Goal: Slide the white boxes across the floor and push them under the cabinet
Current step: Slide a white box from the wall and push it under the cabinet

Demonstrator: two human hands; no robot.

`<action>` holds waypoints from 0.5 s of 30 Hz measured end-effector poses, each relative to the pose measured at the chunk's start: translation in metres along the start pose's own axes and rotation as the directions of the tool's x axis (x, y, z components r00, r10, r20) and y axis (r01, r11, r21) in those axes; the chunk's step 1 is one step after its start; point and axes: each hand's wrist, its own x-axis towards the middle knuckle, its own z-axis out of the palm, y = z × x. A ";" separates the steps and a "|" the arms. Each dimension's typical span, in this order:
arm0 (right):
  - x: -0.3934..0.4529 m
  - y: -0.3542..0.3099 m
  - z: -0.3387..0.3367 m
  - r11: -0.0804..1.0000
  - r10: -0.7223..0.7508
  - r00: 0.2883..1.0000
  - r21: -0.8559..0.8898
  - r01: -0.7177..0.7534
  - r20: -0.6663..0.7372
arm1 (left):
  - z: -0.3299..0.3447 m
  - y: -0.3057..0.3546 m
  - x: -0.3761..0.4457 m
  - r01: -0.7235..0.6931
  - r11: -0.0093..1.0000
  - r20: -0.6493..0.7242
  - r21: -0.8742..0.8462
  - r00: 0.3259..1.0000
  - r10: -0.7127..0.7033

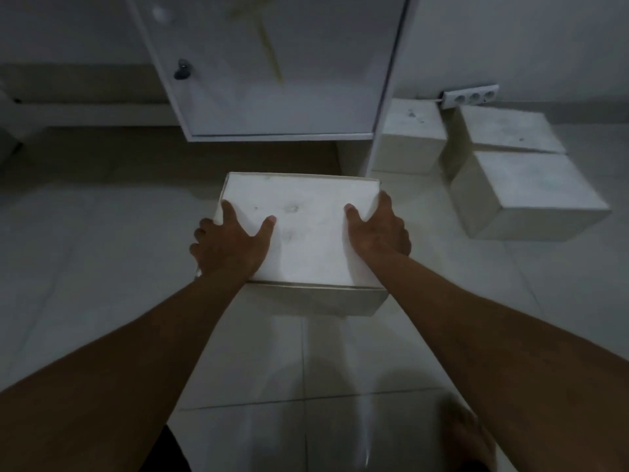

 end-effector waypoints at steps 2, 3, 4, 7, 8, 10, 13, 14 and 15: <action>0.007 -0.002 0.022 1.000 -0.028 0.998 0.012 0.028 0.047 | 0.011 -0.015 0.005 0.031 0.999 -0.008 0.006 0.999 -0.031; 0.009 0.000 0.031 0.999 -0.032 0.998 0.019 0.031 0.056 | 0.018 -0.019 0.007 0.039 0.999 -0.019 0.007 0.999 -0.039; 0.013 0.004 0.043 0.999 -0.026 0.998 0.025 0.025 0.059 | 0.027 -0.022 0.011 0.037 0.999 -0.021 0.008 0.999 -0.037; 0.020 0.018 0.064 1.000 -0.012 0.998 0.014 0.011 0.066 | 0.048 -0.026 0.018 0.045 0.999 0.018 -0.012 0.999 -0.045; 0.022 0.022 0.069 1.000 -0.011 0.997 0.010 0.010 0.071 | 0.055 -0.026 0.019 0.053 0.999 0.026 -0.004 0.998 -0.053; 0.026 0.033 0.079 1.000 -0.012 0.996 0.016 0.010 0.088 | 0.068 -0.026 0.023 0.063 0.998 0.035 -0.001 0.997 -0.063; 0.030 0.046 0.092 0.999 0.000 0.995 0.036 -0.003 0.102 | 0.082 -0.027 0.028 0.070 0.997 0.049 -0.039 0.996 -0.068; 0.031 0.050 0.098 0.999 0.002 0.994 0.041 -0.006 0.108 | 0.087 -0.029 0.029 0.074 0.996 0.056 -0.045 0.996 -0.072; 0.031 0.053 0.102 0.999 0.005 0.994 0.044 -0.010 0.112 | 0.092 -0.030 0.030 0.075 0.996 0.063 -0.045 0.995 -0.072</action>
